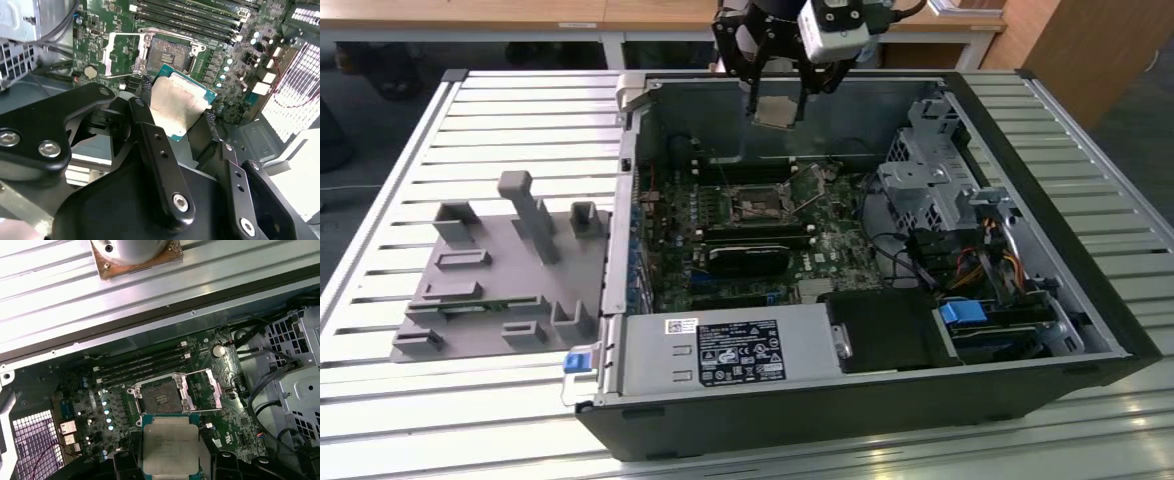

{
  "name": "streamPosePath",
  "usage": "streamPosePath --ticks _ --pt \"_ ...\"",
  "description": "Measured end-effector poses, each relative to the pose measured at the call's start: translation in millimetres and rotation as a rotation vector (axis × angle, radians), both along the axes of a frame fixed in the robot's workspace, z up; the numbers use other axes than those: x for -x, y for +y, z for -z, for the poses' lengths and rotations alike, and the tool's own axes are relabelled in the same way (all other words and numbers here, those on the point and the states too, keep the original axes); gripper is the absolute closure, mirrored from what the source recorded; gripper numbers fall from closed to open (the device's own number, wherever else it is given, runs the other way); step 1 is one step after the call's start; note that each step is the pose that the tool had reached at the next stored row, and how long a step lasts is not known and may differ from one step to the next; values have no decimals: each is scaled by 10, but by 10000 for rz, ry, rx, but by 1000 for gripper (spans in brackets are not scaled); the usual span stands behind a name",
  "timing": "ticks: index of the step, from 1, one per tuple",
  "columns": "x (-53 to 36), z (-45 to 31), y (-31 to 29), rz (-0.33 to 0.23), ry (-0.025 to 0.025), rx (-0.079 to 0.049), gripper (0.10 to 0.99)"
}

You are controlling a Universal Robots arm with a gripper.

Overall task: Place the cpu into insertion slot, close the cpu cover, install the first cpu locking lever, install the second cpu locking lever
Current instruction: 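Place the cpu into insertion slot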

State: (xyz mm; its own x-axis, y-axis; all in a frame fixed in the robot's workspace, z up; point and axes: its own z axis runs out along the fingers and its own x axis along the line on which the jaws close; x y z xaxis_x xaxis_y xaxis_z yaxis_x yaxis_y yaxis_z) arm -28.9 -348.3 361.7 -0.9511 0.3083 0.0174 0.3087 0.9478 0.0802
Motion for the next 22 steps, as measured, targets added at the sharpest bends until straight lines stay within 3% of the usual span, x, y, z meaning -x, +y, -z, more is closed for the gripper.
streamPosePath --ticks 22 --pt "0 8 0 2772 1 103 549"
